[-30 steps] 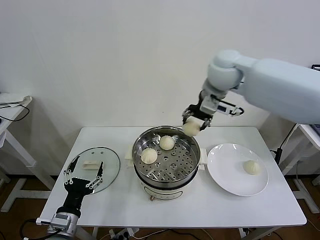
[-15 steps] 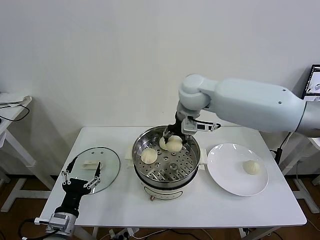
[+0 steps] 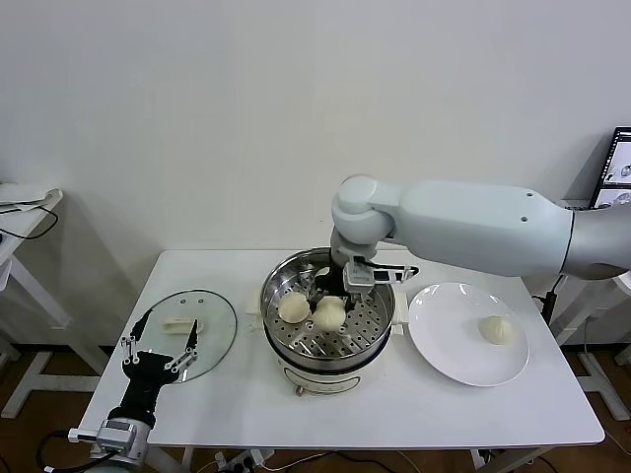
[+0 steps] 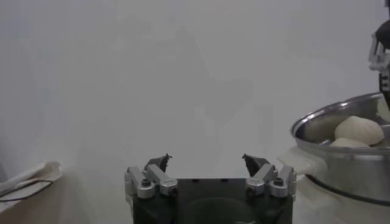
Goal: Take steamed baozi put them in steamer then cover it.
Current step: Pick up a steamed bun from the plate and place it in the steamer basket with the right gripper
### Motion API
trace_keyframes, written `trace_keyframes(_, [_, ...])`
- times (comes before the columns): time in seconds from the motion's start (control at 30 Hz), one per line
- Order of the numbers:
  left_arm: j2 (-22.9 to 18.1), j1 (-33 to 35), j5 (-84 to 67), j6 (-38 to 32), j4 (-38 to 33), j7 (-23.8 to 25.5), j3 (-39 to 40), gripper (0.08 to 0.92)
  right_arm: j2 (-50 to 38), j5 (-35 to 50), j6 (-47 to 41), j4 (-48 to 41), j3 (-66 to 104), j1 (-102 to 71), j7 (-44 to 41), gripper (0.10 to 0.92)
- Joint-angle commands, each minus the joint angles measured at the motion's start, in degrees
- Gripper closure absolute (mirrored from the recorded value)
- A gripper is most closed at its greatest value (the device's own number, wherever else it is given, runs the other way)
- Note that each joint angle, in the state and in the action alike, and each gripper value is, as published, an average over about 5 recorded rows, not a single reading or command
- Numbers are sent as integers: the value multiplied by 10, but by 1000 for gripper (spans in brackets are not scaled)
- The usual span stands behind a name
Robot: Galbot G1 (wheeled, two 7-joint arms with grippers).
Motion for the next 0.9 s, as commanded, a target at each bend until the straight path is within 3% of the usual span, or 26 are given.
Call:
trace_keyframes(0.03, [0,-1,0,-1,2,1,-3,177,19,11,-6,5,-13,-10,5,355])
trace_keyframes(0.7, [0,-4,-1,0,4,2,-4,177,47,7,-32,-19,-21,-30,4,355])
trace_keyframes(0.9, [-1,-2,-1,0,3,2,-5,177,28,21,-46,-8,-16,-19,-5,247])
